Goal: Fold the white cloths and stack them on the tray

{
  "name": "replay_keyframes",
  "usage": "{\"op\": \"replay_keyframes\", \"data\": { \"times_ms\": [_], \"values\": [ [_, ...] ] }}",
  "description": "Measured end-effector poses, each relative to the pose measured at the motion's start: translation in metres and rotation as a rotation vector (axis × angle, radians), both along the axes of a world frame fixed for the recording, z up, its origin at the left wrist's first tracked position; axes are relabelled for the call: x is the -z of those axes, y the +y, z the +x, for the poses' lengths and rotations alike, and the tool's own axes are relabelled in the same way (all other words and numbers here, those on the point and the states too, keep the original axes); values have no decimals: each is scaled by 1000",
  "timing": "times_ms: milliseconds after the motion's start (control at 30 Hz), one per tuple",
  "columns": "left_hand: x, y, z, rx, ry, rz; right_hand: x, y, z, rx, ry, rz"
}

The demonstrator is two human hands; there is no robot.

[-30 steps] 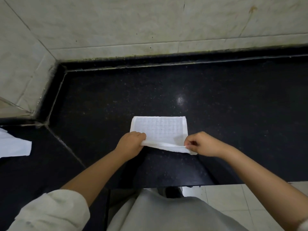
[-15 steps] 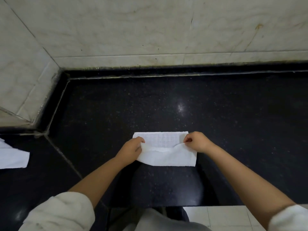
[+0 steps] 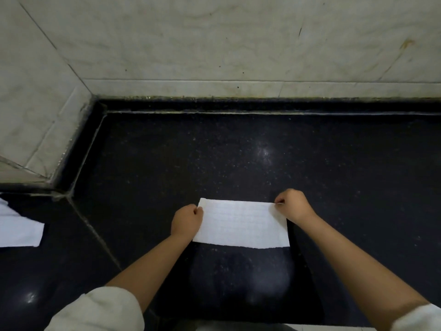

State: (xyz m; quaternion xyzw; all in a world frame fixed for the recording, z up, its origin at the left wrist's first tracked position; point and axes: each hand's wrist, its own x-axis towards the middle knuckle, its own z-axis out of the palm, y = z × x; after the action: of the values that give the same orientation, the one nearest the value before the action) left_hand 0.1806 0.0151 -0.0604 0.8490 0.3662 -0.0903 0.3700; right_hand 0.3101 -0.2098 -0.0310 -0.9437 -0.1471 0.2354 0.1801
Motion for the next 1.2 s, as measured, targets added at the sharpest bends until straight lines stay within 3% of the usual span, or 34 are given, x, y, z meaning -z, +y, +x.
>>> {"op": "replay_keyframes", "data": {
  "times_ms": [300,433,533,633,867,1067,1200],
  "values": [
    [1,2,-13,191,86,180,17,-6,0,-69,-82,-27],
    [-6,4,-5,230,-19,247,17,-7,-7,-59,-140,-50],
    [-3,8,3,462,-79,347,19,-8,-11,-88,-180,-93],
    [-1,10,9,677,20,447,18,-8,-12,-100,-165,-125],
    [-4,11,18,747,72,497,4,-9,-11,-138,-101,-144],
    [-7,3,28,806,117,613,-34,-20,-21,-337,-62,34],
    [-12,0,30,850,93,576,-60,-26,-31,-411,-84,100]
  ]
}}
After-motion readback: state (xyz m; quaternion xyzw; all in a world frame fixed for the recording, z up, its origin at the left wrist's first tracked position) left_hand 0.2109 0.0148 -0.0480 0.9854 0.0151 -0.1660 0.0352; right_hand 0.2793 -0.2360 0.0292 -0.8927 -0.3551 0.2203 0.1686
